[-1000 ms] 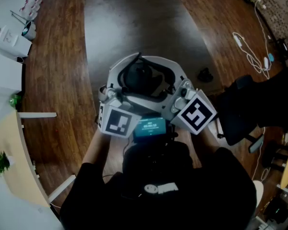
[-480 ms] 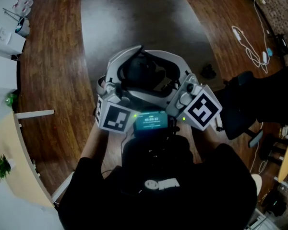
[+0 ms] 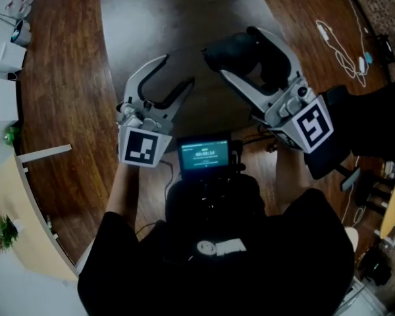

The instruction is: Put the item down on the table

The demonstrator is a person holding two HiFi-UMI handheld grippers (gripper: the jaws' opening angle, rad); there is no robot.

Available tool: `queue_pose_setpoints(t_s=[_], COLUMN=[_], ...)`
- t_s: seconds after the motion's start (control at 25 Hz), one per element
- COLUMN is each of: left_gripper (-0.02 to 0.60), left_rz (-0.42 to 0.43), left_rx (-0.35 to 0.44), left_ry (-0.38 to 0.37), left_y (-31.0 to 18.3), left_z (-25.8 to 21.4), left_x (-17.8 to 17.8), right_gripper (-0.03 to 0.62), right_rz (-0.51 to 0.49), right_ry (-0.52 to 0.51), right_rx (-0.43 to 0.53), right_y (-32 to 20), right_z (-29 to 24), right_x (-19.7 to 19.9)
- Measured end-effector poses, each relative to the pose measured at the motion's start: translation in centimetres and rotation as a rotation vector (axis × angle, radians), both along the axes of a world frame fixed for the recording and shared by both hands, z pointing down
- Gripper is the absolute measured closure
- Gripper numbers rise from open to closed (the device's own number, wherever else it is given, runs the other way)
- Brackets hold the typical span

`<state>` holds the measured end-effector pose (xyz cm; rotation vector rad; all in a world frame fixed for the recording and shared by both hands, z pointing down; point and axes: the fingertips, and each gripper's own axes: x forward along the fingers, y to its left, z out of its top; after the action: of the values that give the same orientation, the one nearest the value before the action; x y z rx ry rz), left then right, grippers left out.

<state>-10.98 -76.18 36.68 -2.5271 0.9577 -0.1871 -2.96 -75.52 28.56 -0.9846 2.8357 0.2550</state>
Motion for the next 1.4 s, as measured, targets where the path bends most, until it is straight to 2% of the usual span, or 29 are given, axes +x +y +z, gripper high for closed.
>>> queue_pose_setpoints(t_s=[0.04, 0.12, 0.16, 0.28, 0.4, 0.6, 0.68, 0.76, 0.96, 1.12, 1.28, 1.4], left_gripper=[0.377, 0.536, 0.58, 0.58, 0.58, 0.58, 0.581, 0.58, 0.58, 0.581, 0.58, 0.58], left_rz=[-0.038, -0.111, -0.139, -0.192, -0.226, -0.251, -0.261, -0.267, -0.285, -0.301, -0.31, -0.296], left_rx=[-0.01, -0.028, -0.048, -0.126, -0.138, -0.16, -0.169, -0.167, -0.161, -0.172, -0.203, -0.188], left_ry=[0.018, 0.058, 0.082, 0.149, 0.186, 0.16, 0.155, 0.157, 0.172, 0.221, 0.189, 0.163], left_y=[-0.5, -1.4, -1.7, -2.0, -2.9, -2.4, -2.8, -3.2, -3.1, -3.0, -2.1, -2.3], left_z=[0.3, 0.8, 1.1, 2.1, 2.3, 3.5, 3.9, 4.1, 4.1, 4.1, 4.6, 4.6], left_x=[-1.2, -3.7, -4.9, -7.5, -9.8, -10.1, -10.6, -11.1, -11.3, -11.0, -11.5, -11.4], right_gripper=[0.249, 0.249, 0.249, 0.249, 0.249, 0.249, 0.249, 0.249, 0.243, 0.238, 0.238, 0.236], right_rz=[0.033, 0.078, 0.088, 0.06, -0.028, -0.219, -0.28, -0.314, -0.352, -0.389, -0.374, -0.313], right_ry=[0.078, 0.276, 0.377, 0.569, 0.726, 1.085, 1.187, 1.231, 1.227, 1.239, 1.181, 1.059], right_rx=[0.02, 0.048, 0.044, -0.024, -0.106, -0.196, -0.222, -0.254, -0.389, -0.466, -0.472, -0.496], right_y=[-0.7, -1.9, -2.5, -3.1, -3.9, -2.4, -2.7, -3.5, -4.5, -4.0, -3.2, -4.4], right_z=[1.1, 4.3, 6.3, 12.8, 20.0, 32.8, 36.6, 39.0, 42.2, 44.5, 45.0, 43.6], right_x=[0.3, 0.3, 0.0, -1.3, -3.5, -5.4, -6.4, -7.6, -9.8, -9.5, -9.5, -9.7])
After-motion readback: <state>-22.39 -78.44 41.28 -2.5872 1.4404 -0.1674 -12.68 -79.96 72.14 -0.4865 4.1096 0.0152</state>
